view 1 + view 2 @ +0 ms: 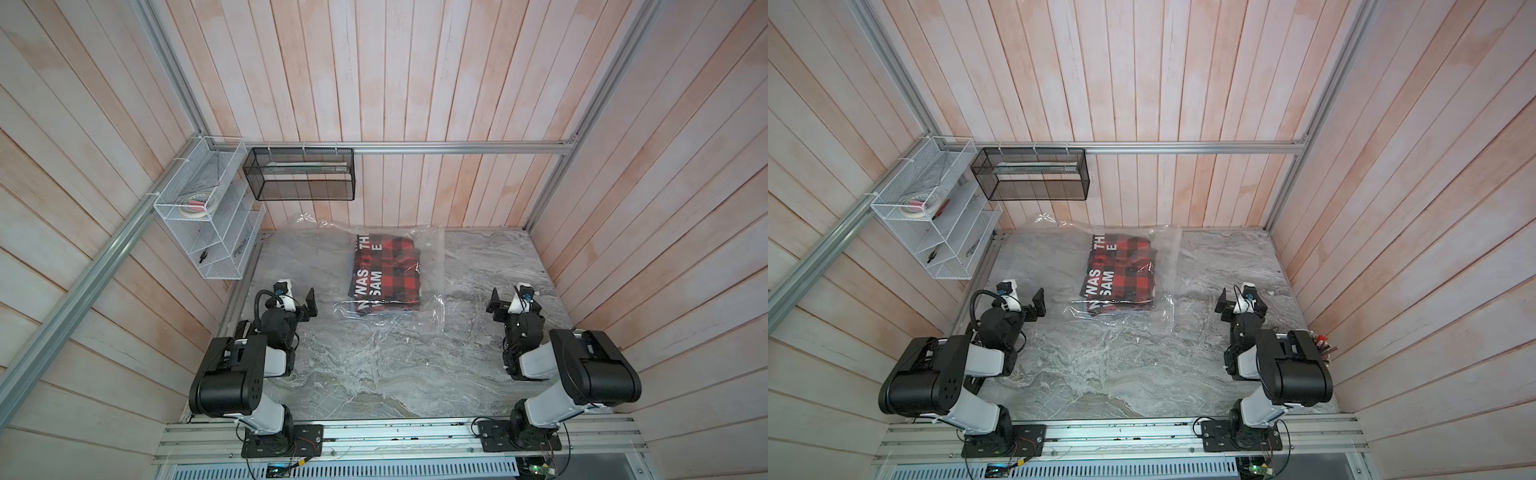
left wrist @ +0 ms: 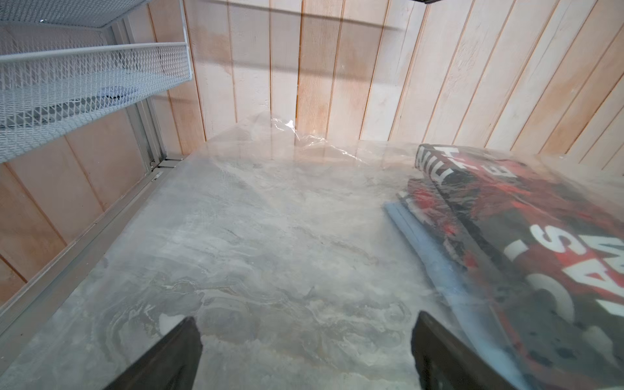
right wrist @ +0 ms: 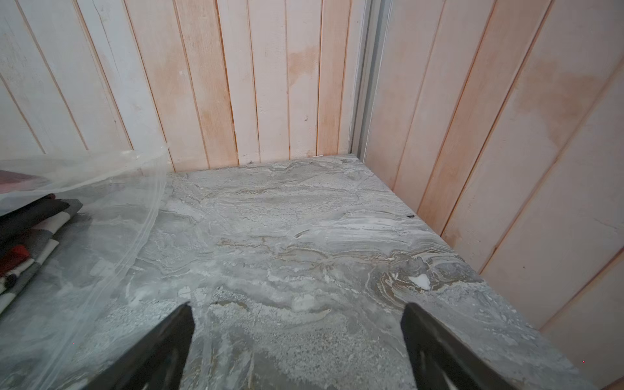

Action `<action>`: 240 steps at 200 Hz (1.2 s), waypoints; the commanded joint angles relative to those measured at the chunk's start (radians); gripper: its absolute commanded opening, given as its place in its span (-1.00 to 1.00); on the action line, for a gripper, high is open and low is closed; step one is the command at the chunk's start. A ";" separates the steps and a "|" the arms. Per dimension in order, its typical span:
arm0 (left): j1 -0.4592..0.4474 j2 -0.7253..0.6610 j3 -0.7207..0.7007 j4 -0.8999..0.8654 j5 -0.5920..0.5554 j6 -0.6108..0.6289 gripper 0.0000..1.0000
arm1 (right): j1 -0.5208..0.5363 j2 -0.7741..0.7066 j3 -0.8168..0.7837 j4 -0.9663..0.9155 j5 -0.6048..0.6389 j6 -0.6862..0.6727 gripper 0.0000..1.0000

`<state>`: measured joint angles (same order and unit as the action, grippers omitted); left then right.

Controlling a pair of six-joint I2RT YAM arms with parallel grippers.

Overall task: Take the shirt out of the vacuum bag
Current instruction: Open the vacuum bag at the center of the board.

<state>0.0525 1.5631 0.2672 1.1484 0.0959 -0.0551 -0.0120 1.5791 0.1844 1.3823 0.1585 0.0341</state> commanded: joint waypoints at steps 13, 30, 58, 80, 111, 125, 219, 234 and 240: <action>0.006 -0.005 0.002 0.028 -0.010 0.024 1.00 | -0.004 -0.012 0.015 -0.011 -0.004 0.014 0.96; 0.006 -0.004 0.001 0.028 -0.009 0.024 1.00 | -0.004 -0.012 0.015 -0.011 -0.004 0.013 0.96; 0.006 -0.004 0.001 0.028 -0.008 0.024 1.00 | -0.003 -0.012 0.015 -0.011 -0.004 0.013 0.97; 0.008 -0.004 0.001 0.029 -0.006 0.025 1.00 | -0.004 -0.011 0.015 -0.012 -0.004 0.014 0.97; 0.007 -0.003 0.001 0.029 -0.007 0.024 1.00 | -0.004 -0.011 0.015 -0.011 -0.005 0.013 0.96; 0.007 -0.004 0.001 0.028 -0.007 0.023 1.00 | -0.003 -0.011 0.015 -0.012 -0.004 0.013 0.96; 0.009 -0.004 0.001 0.028 -0.006 0.024 1.00 | 0.002 -0.029 0.014 -0.018 -0.016 0.002 0.96; 0.007 -0.034 0.011 -0.013 -0.045 0.009 1.00 | 0.032 -0.105 0.028 -0.096 0.072 -0.007 0.97; 0.007 -0.054 0.023 -0.052 -0.064 0.003 1.00 | 0.045 -0.142 0.048 -0.156 0.093 -0.020 0.96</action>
<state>0.0544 1.5593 0.2672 1.1435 0.0895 -0.0559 -0.0010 1.5436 0.1852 1.3445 0.1677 0.0322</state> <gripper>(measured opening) 0.999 0.983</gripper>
